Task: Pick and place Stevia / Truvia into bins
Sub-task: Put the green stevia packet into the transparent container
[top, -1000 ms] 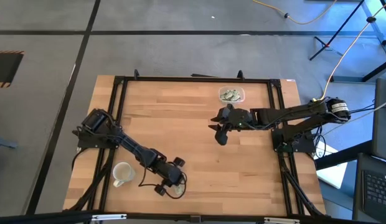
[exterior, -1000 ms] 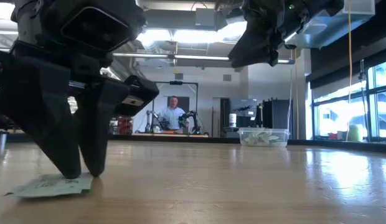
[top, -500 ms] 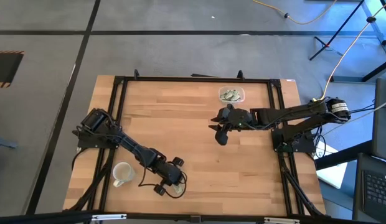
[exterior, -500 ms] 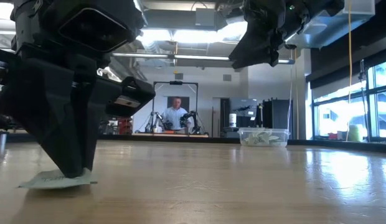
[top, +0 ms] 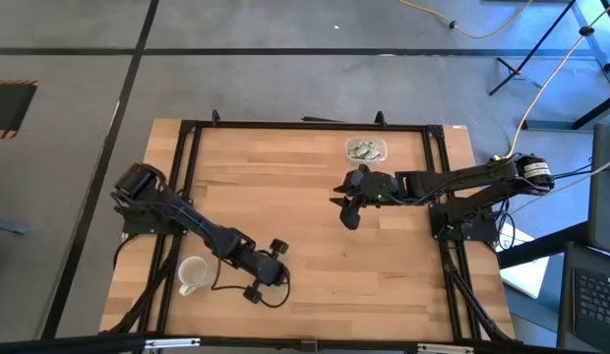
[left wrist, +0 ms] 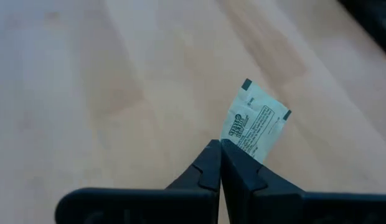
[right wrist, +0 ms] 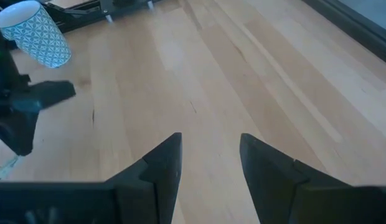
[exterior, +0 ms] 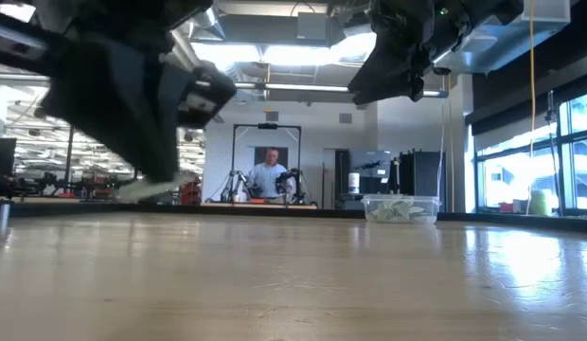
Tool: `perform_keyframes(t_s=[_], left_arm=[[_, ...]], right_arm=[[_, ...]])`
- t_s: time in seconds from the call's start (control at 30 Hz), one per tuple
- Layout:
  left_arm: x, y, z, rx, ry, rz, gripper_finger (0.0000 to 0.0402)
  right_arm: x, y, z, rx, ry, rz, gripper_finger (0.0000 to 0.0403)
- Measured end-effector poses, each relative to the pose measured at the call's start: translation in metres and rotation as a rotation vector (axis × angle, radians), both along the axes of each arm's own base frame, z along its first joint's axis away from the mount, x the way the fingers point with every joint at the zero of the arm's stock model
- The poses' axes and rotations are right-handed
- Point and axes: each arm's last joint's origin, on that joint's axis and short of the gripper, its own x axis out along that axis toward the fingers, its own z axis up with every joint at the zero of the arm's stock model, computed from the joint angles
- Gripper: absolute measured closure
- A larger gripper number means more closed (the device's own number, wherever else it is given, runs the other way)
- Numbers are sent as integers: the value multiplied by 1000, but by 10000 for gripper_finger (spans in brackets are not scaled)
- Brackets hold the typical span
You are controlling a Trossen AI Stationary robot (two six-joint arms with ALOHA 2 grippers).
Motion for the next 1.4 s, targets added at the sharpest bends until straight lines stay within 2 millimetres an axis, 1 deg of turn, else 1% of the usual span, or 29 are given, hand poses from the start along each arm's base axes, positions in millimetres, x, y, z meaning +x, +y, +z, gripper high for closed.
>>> perform_keyframes(t_s=[0.13,0.23,0.33,0.47,0.57,0.8,0.97,1.13,1.4], left_arm=[[-1,6,18,81,-107,86,399],[0,13,27,190,-188,170,399],[2,22,37,350,-282,278,399],[6,36,45,630,-394,476,399],[11,43,53,761,-446,554,399],[24,50,71,798,-553,580,399],[27,54,77,838,-574,594,399],[29,60,80,855,-581,618,399],[33,70,83,833,-603,655,399]], right_arm=[[0,0,0,5,0,7,237],[0,3,0,5,0,15,237],[0,6,0,5,0,28,237],[0,12,0,-4,-4,57,237],[1,15,2,-38,-16,93,237],[3,20,7,-162,-51,186,237],[5,22,10,-224,-79,228,237],[7,22,13,-224,-116,224,237],[9,23,19,-197,-191,203,237]])
